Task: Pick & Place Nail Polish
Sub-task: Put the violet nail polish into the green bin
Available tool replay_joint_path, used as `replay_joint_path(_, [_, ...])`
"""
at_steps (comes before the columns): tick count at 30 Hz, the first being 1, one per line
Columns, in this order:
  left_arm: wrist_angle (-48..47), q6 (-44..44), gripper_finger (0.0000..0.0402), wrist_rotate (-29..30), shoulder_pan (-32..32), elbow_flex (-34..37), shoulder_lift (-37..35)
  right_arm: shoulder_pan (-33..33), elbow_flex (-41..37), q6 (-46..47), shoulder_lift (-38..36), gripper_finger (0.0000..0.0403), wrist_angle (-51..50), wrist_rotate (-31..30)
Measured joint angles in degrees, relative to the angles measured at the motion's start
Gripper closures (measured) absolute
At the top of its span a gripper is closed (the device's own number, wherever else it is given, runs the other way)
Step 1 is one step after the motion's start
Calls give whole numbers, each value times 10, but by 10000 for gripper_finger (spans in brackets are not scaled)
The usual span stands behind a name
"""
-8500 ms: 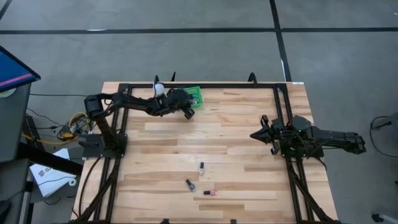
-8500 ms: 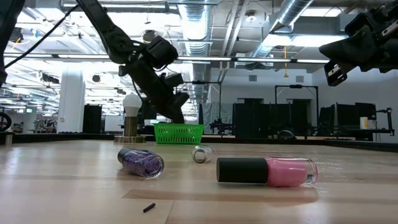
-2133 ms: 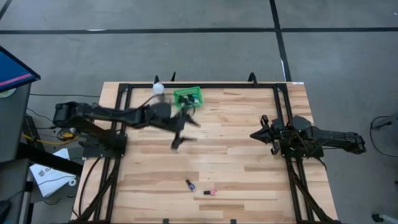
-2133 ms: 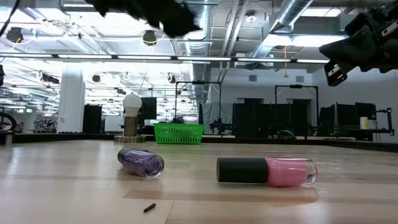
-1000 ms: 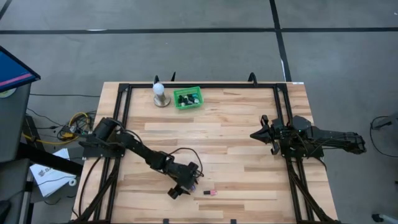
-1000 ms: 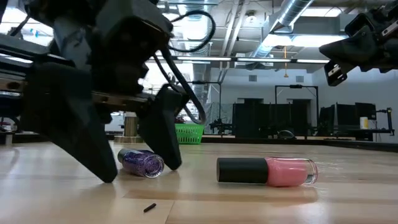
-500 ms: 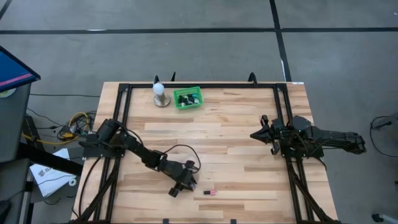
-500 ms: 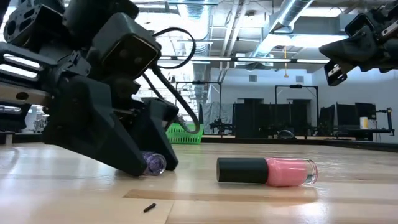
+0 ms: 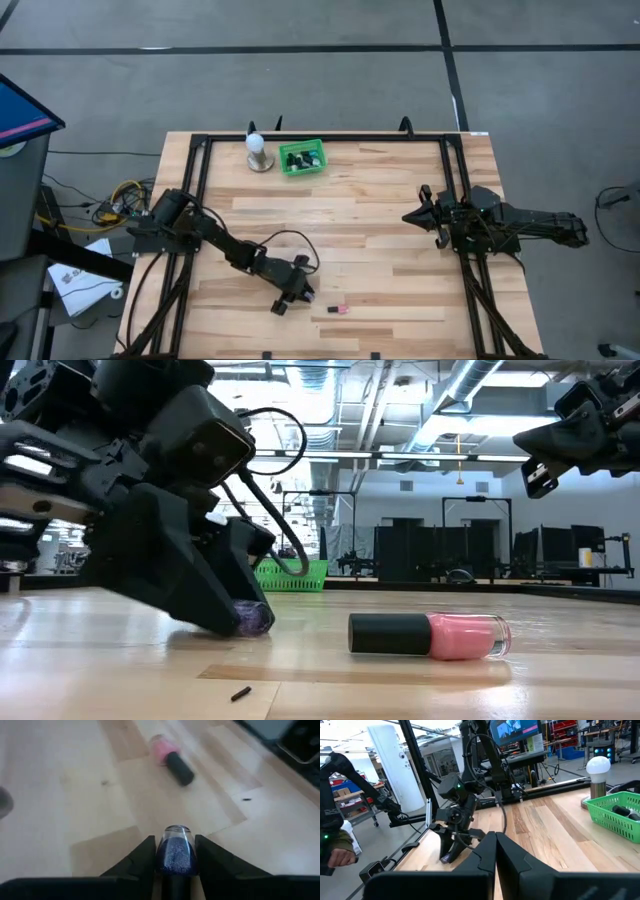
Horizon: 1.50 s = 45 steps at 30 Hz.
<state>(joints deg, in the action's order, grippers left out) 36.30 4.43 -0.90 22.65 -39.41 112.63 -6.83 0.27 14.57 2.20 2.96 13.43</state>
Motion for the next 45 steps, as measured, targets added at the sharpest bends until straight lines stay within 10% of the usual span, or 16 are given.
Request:
replay_joint_path(14, [-17, -49, 292, 242, -185, 2, -193, 0, 0, 0, 0, 403, 0, 0])
replay_joint_path(21, [-14, -59, 292, 251, -347, 1, -261, 0, 0, 0, 0, 403, 0, 0])
replay_joint_path(33, [-14, -57, 292, 184, -453, -28, -209, 0, 0, 0, 0, 403, 0, 0])
replay_joint_path(45, [-14, -56, 292, 265, -452, -68, -101, 0, 0, 0, 0, 403, 0, 0])
